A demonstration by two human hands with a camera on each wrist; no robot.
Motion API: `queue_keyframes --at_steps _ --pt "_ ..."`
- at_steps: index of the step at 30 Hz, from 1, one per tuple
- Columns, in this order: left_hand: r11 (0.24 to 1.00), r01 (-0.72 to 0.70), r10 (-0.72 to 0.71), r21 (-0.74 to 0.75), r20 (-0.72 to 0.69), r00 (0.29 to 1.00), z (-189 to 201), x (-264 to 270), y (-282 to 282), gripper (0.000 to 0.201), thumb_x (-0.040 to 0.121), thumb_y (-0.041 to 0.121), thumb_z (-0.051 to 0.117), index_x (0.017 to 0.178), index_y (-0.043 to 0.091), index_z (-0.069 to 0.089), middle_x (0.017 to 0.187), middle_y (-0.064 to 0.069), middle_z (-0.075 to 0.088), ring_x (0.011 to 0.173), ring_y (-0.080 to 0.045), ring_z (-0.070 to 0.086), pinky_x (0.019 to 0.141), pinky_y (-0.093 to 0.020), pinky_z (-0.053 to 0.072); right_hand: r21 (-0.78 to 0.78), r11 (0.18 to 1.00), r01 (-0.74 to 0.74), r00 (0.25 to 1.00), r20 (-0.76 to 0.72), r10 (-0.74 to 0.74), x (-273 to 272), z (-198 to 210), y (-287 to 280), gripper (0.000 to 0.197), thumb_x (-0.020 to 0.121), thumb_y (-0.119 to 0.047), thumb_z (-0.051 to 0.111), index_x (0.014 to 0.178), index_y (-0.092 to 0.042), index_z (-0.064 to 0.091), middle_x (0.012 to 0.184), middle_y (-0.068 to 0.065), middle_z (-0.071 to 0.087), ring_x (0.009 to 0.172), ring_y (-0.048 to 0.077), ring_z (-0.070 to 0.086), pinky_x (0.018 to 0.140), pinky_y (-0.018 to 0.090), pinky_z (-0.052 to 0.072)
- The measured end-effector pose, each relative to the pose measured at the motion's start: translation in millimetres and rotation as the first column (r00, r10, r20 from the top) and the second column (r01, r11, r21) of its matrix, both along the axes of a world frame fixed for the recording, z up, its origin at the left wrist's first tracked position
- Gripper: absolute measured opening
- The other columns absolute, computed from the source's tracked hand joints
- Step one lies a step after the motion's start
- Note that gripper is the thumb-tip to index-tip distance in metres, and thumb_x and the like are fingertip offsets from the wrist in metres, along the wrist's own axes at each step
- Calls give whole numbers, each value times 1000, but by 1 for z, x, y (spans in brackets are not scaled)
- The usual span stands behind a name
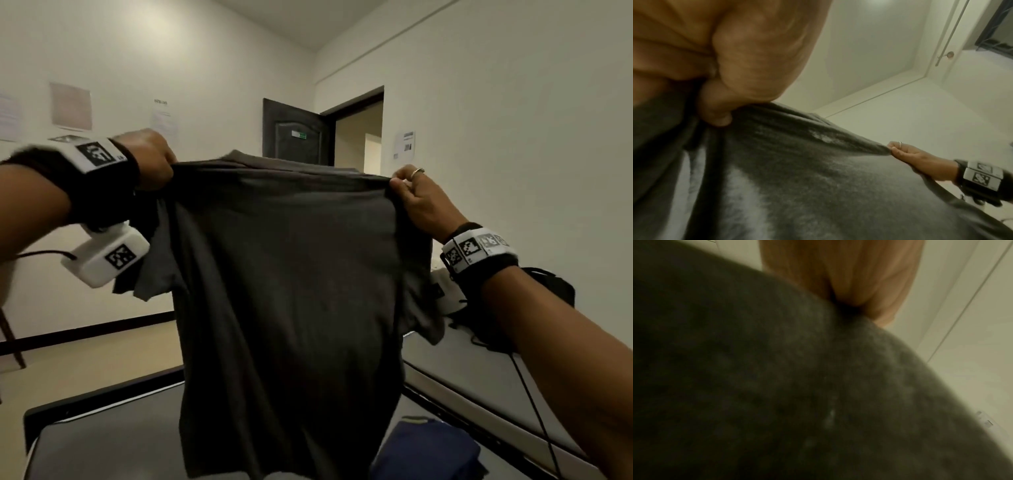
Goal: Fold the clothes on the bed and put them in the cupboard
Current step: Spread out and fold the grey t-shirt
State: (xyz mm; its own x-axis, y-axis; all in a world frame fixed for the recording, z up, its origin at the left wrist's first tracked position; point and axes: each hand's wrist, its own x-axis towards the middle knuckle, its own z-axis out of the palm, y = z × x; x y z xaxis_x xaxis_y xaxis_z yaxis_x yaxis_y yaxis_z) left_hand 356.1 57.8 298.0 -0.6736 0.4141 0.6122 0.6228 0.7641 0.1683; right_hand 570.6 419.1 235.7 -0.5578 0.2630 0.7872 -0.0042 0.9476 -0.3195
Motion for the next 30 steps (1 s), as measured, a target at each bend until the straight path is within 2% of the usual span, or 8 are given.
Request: queue_keyframes --at_steps 5,11,14,16,19,23,28,30 --pt "994 54 -39 -97 151 988 12 -4 -20 16 86 -2 66 88 7 79 75 -11 71 69 -28 66 65 -33 57 119 993 -25 983 185 3 5 7 3 18 104 -36 48 109 -21 58 93 -7 61 86 5 58 70 18 41" --pt "954 283 -283 98 602 746 9 -5 -50 40 68 28 85 95 -1 75 86 -19 75 65 -23 73 49 -30 56 189 980 -60 982 186 24 14 23 17 23 106 -30 47 89 -23 60 88 4 60 90 23 58 83 35 43" --pt "899 375 -428 225 630 648 14 -6 -60 68 61 44 89 110 0 72 97 -19 74 78 -27 74 57 -34 60 140 987 -72 988 147 51 14 26 15 19 106 -25 47 93 -24 60 96 6 61 98 26 57 89 38 44" --pt "855 441 -509 272 605 612 15 -10 -64 93 33 56 97 106 5 75 104 -18 74 87 -29 73 62 -36 61 71 994 -84 993 92 77 11 26 10 18 106 -24 46 99 -17 61 103 13 64 103 28 58 95 40 45" --pt "810 475 -587 345 487 647 14 -9 -65 89 17 63 95 91 17 80 98 -6 76 83 -18 74 61 -29 61 19 994 -111 986 125 108 6 23 2 11 106 -21 47 107 -20 58 104 9 65 98 22 59 89 33 44" --pt "800 407 -569 440 342 748 17 -13 -69 16 65 40 79 78 32 81 81 6 77 96 -24 66 74 -34 54 39 994 -105 983 158 97 -1 22 -1 14 107 -20 45 110 -25 58 106 3 65 98 16 59 90 34 43" --pt "822 315 -483 475 286 828 19 -39 -93 22 92 24 63 76 26 79 73 6 75 82 -21 64 58 -27 56 23 974 -227 954 208 218 -3 23 -5 30 103 -8 50 126 -24 61 113 0 70 106 12 65 92 28 49" --pt "830 299 -473 471 311 824 19 -51 -107 12 90 32 67 89 25 77 89 1 75 93 -26 65 67 -39 58 77 975 -208 958 216 187 -2 25 -10 35 101 -4 52 131 -19 62 119 -1 67 112 13 61 96 26 46"
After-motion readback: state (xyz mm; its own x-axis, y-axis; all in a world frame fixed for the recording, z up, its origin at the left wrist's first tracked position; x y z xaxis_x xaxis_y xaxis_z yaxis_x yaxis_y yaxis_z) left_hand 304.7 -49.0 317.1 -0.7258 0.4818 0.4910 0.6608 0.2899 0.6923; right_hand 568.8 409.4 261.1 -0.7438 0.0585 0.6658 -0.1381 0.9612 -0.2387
